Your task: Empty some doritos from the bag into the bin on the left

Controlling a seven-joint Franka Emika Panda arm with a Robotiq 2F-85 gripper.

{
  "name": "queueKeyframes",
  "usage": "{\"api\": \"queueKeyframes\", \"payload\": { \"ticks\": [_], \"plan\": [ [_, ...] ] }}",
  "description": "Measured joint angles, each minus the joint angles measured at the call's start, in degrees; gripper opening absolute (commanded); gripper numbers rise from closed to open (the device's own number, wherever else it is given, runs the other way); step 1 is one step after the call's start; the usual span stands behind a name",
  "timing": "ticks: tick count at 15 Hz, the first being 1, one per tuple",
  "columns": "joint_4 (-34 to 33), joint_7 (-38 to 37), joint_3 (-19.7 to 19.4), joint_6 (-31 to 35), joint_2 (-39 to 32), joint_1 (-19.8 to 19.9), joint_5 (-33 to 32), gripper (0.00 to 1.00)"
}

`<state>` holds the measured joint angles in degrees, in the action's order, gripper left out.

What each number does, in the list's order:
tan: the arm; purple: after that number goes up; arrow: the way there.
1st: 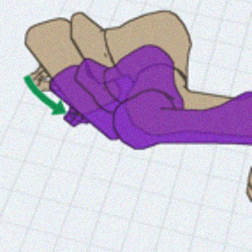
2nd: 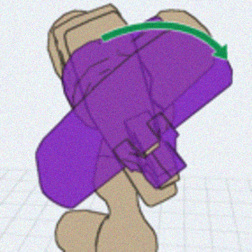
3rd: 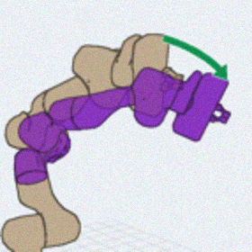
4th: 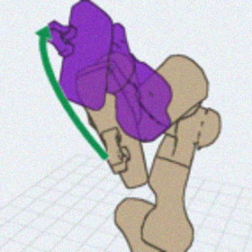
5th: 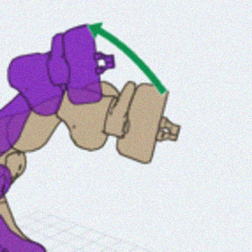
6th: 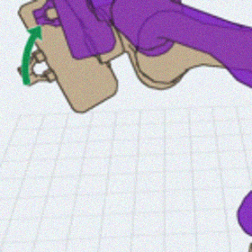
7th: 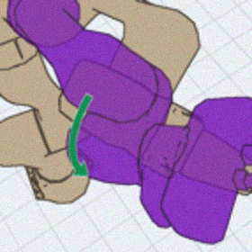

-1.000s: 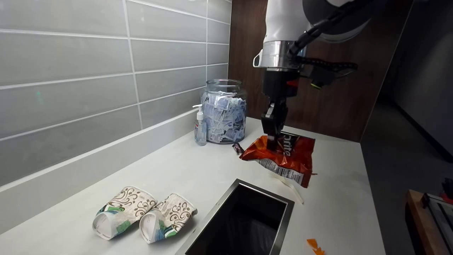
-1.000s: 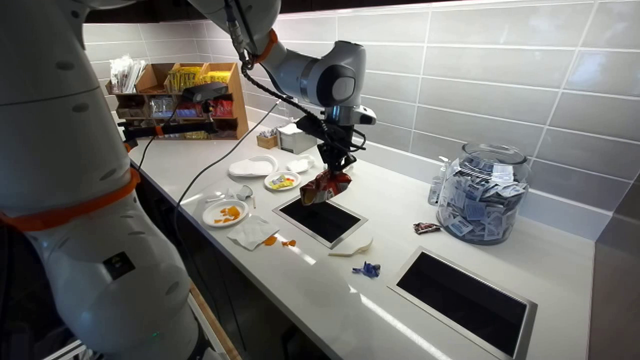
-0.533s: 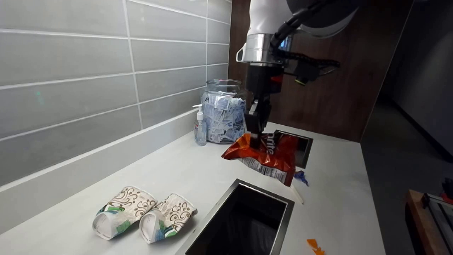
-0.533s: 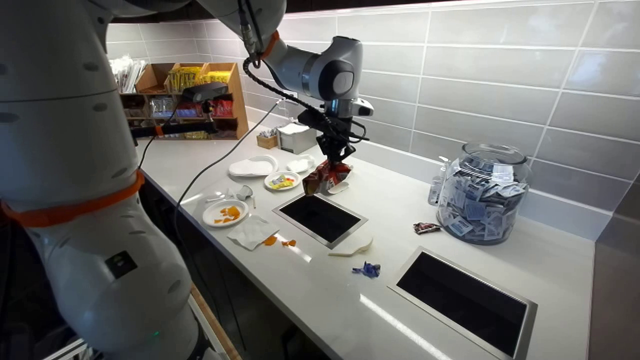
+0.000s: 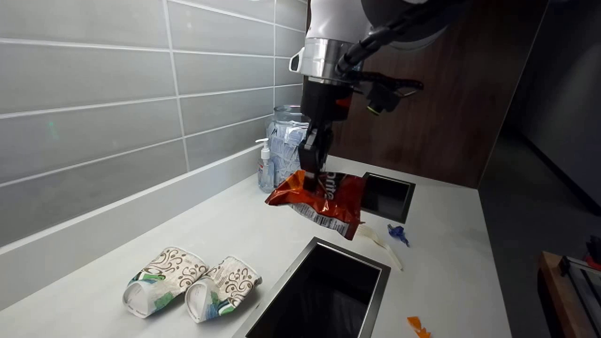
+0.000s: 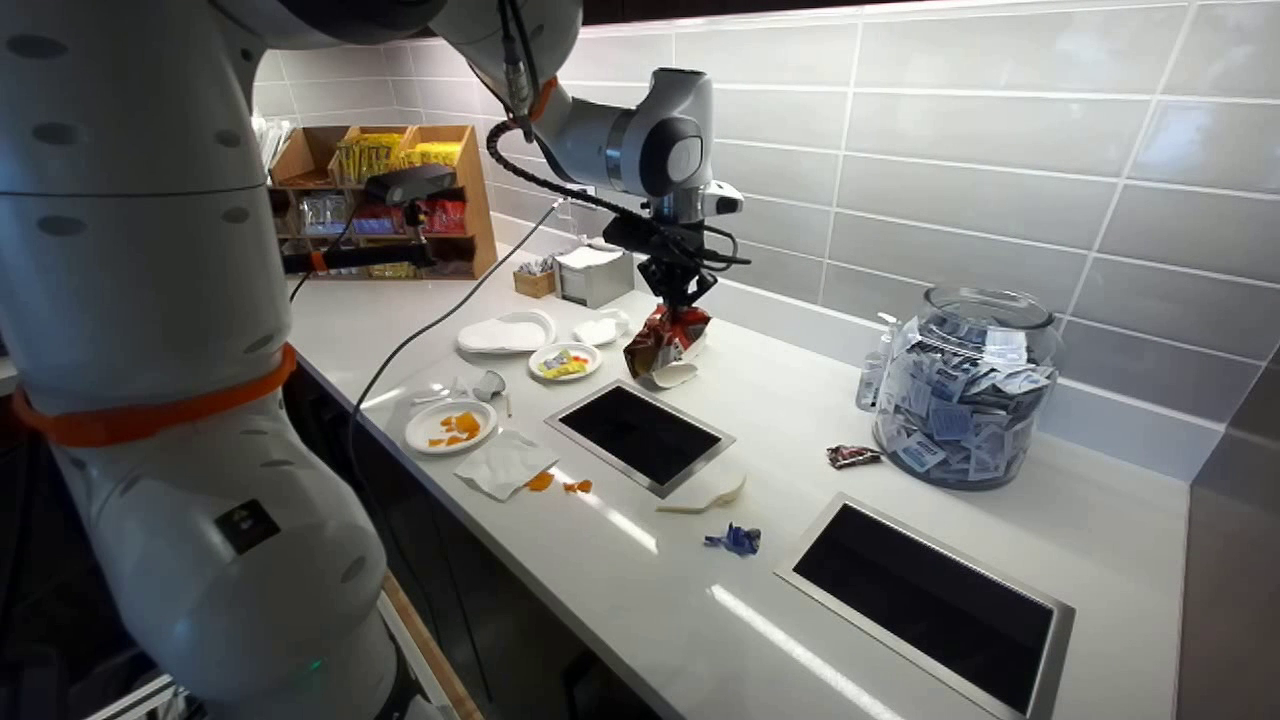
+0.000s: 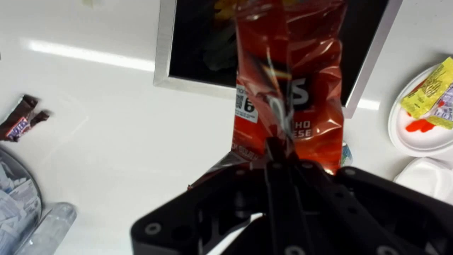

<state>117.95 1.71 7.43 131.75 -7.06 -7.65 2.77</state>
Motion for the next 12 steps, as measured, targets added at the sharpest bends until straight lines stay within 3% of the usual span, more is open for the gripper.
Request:
{"api": "queueKeyframes", "payload": {
  "ticks": [12],
  "plan": [
    [1.88, -0.09, 0.47, 15.06, 0.23, -0.9, -3.97, 0.0]
  ]
}}
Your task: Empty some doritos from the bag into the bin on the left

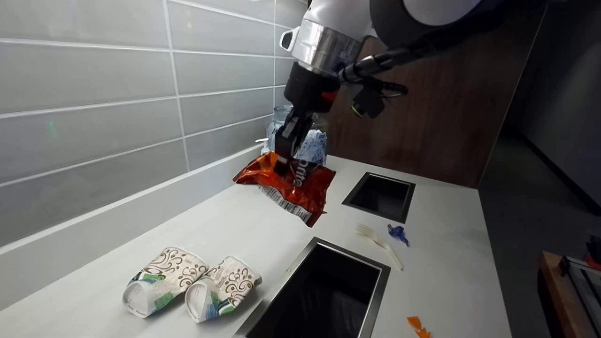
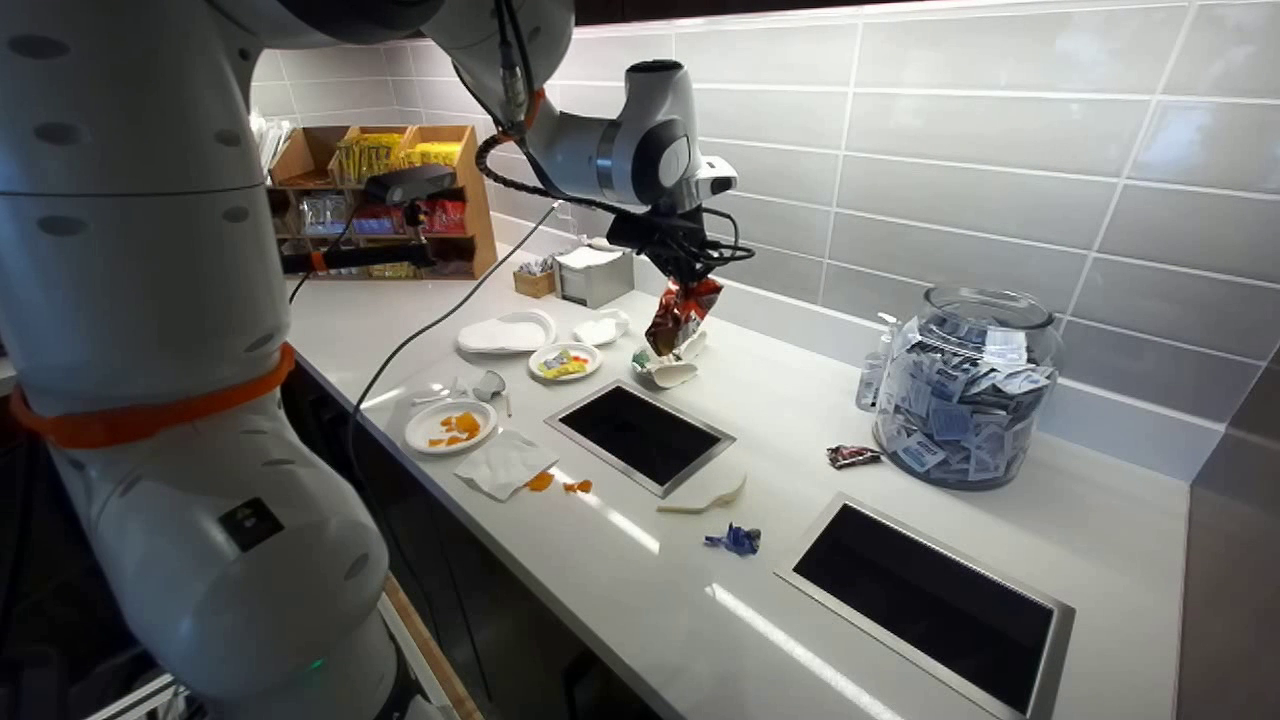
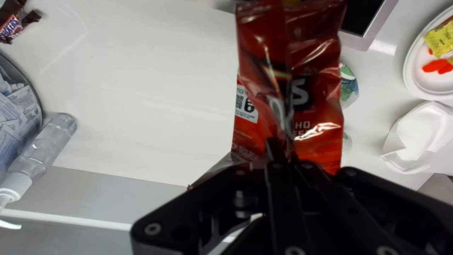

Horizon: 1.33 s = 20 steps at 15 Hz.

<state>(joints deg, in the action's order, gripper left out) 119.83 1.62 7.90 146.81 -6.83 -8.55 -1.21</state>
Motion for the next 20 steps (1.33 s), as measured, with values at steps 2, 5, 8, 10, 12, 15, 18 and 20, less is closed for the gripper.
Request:
{"api": "queueKeyframes", "payload": {
  "ticks": [2, 5, 8, 10, 12, 15, 18, 20],
  "plan": [
    [1.32, 0.0, 0.19, 2.09, 0.7, -0.04, 0.0, 0.0],
    [4.14, -0.04, 0.29, 4.12, 2.83, -0.04, 0.03, 0.0],
    [7.53, -0.14, 0.37, 5.19, 6.07, -0.04, 0.19, 0.0],
    [9.9, -0.22, 0.47, 5.37, 8.66, -0.04, 0.39, 0.0],
    [11.99, -0.12, 0.66, 6.04, 10.92, -0.14, 1.41, 0.0],
    [15.23, 0.69, 0.73, 9.26, 13.61, -1.02, 5.06, 0.0],
    [18.06, 1.42, 0.72, 11.62, 15.88, -2.02, 7.81, 0.0],
    [19.62, 1.85, 0.71, 12.05, 17.36, -2.65, 8.85, 0.0]
  ]
}}
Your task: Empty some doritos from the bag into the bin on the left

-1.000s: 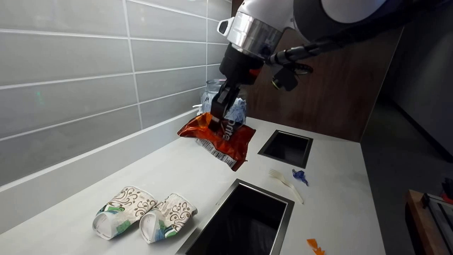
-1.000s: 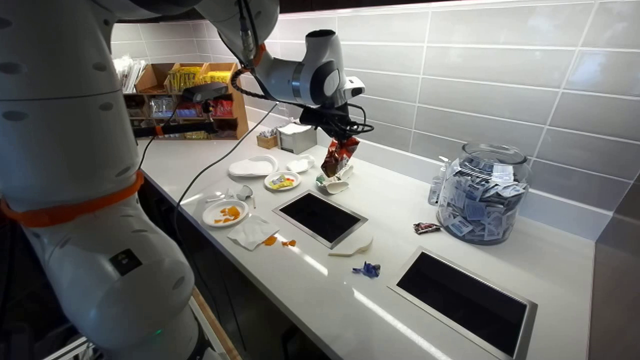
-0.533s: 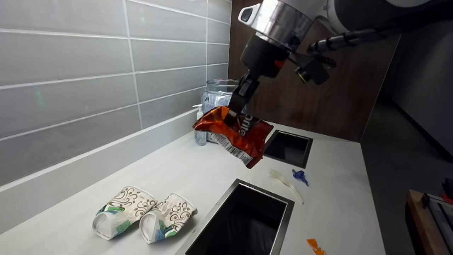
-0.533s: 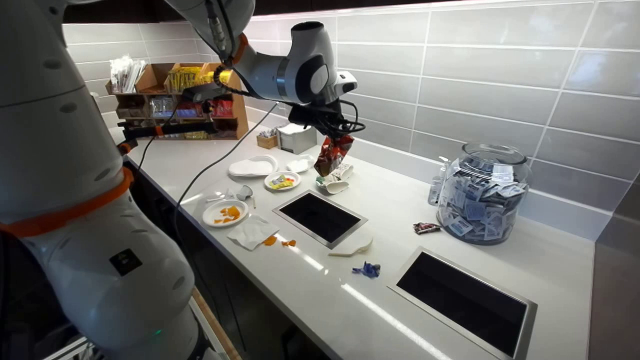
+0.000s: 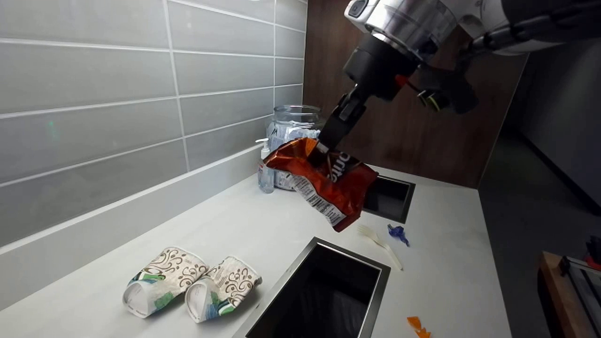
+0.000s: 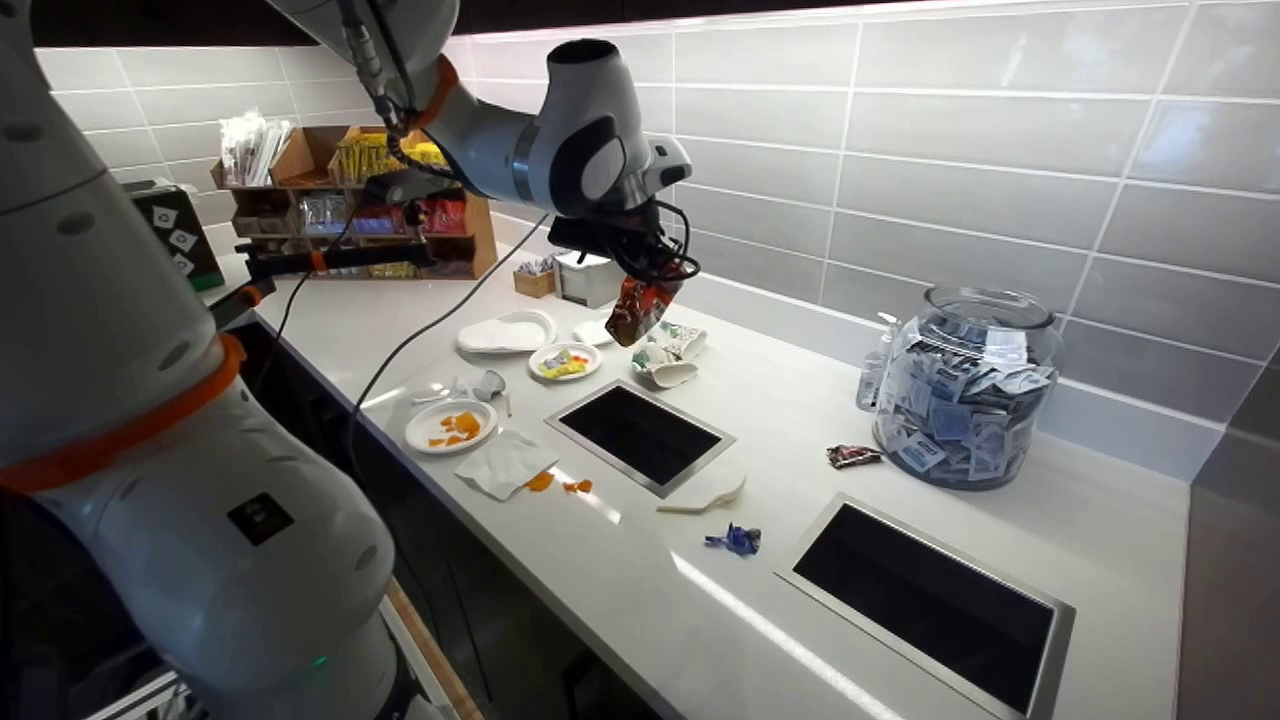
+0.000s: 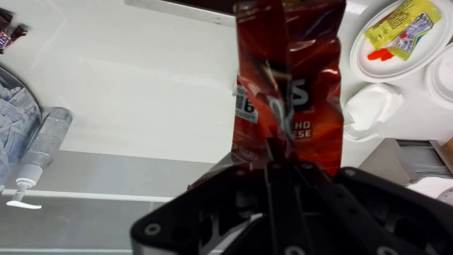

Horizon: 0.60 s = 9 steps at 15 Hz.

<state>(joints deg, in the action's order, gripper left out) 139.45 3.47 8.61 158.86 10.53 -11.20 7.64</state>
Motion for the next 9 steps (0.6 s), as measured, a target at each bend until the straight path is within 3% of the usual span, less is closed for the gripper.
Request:
{"api": "queueKeyframes", "payload": {
  "ticks": [4, 9],
  "plan": [
    [2.85, 1.06, -0.03, 1.3, 2.88, -0.86, 0.12, 0.0],
    [6.41, 4.06, -0.72, 7.67, 4.86, -2.1, 0.12, 0.0]
  ]
}}
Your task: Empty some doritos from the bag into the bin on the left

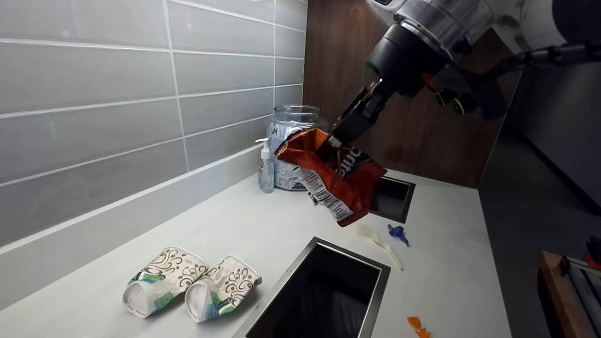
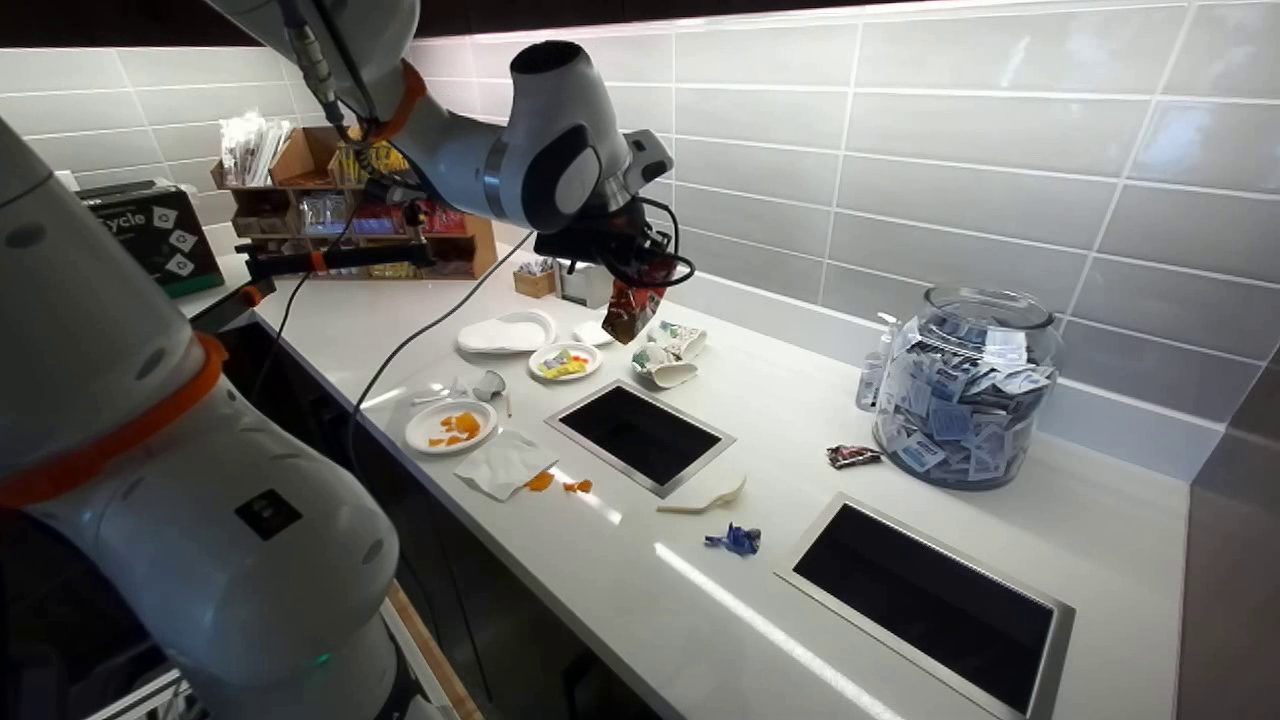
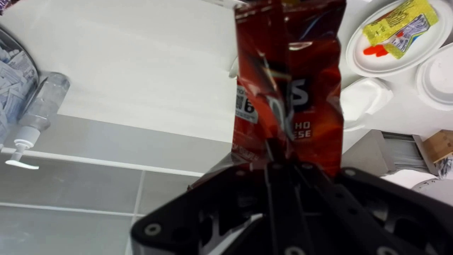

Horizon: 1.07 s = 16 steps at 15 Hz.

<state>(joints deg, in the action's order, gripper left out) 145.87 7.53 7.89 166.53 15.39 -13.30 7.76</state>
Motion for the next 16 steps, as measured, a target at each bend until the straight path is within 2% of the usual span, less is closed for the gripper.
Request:
{"api": "queueKeyframes", "payload": {
  "ticks": [5, 11, 13, 16],
  "plan": [
    [2.72, 3.54, -2.16, 7.33, 0.25, -2.62, 0.42, 0.01],
    [2.6, 3.62, -2.25, 7.57, 0.15, -2.71, 0.39, 0.0],
    [2.76, 3.66, -2.63, 10.12, -0.01, -3.13, 0.67, 0.0],
    [4.27, 5.15, -6.8, 18.41, -0.48, -9.22, 3.52, 0.0]
  ]
}}
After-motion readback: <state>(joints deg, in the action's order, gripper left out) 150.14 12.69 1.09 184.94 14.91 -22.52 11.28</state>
